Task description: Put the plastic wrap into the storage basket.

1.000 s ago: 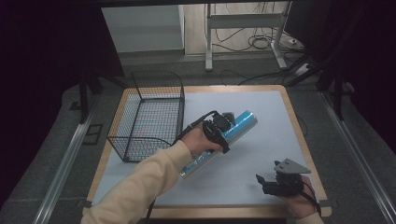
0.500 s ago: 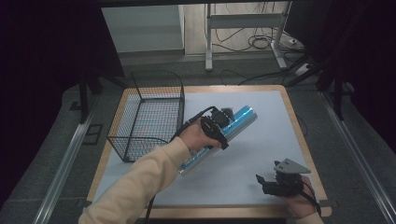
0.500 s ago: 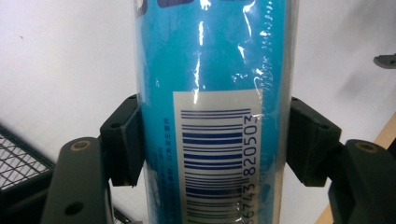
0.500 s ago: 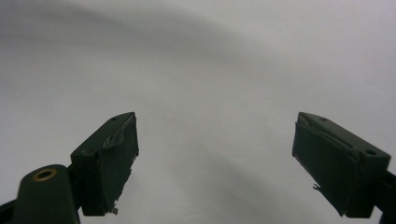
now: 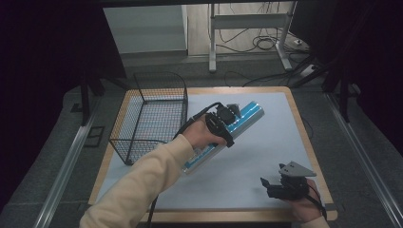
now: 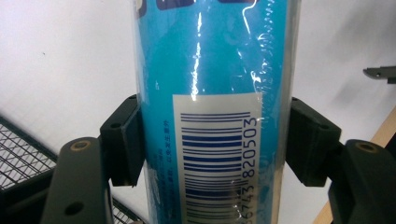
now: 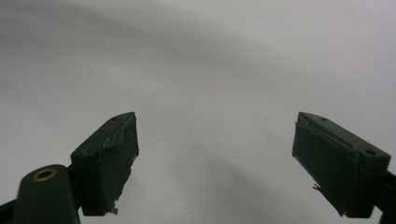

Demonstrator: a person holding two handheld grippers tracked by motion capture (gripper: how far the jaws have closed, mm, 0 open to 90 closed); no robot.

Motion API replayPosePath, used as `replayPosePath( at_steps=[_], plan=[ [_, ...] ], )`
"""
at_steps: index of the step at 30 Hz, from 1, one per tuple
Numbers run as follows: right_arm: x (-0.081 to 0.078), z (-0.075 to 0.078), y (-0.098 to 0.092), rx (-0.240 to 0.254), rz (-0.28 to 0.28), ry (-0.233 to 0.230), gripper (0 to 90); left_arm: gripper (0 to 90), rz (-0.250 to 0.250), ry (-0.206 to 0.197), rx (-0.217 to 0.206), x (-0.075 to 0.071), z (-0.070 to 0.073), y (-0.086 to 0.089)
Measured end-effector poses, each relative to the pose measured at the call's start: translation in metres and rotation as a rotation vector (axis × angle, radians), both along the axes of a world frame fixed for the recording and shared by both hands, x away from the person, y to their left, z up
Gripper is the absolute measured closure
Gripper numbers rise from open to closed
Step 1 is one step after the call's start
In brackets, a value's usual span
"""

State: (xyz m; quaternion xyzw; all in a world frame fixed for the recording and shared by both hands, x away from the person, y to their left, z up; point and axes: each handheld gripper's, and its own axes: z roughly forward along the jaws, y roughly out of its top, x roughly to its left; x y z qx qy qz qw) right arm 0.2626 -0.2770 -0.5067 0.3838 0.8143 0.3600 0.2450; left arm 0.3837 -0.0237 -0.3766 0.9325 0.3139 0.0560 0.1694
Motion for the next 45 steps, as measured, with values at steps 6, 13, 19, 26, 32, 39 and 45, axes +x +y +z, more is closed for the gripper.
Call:
replayPosePath(
  at_steps=[6, 13, 19, 26, 32, 39, 45],
  plan=[
    [0.0, 0.001, -0.001, 0.005, 0.0, 0.001, 14.8, 31.7, 0.0, -0.011, -0.004, 0.003, 0.008, -0.003],
    [0.0, 0.001, -0.001, 0.004, 0.001, 0.0, 14.8, 31.7, 0.006, -0.031, -0.003, 0.005, 0.018, -0.004],
    [0.0, 0.001, -0.001, 0.007, 0.0, -0.001, 14.8, 31.7, 0.016, -0.043, -0.006, 0.008, 0.024, -0.002],
    [0.0, 0.001, -0.001, 0.004, 0.001, -0.001, 14.8, 31.7, 0.026, -0.048, 0.002, 0.011, 0.026, 0.002],
    [0.0, 0.001, -0.002, 0.007, -0.003, -0.001, 14.8, 31.8, 0.043, -0.056, 0.003, 0.014, 0.03, 0.005],
    [0.0, 0.001, -0.002, 0.007, -0.004, -0.003, 14.8, 31.7, 0.043, -0.072, -0.012, 0.016, 0.04, 0.007],
    [0.0, 0.001, -0.002, 0.006, -0.003, -0.003, 14.8, 31.7, 0.055, -0.075, -0.013, 0.02, 0.046, 0.012]
  ],
)
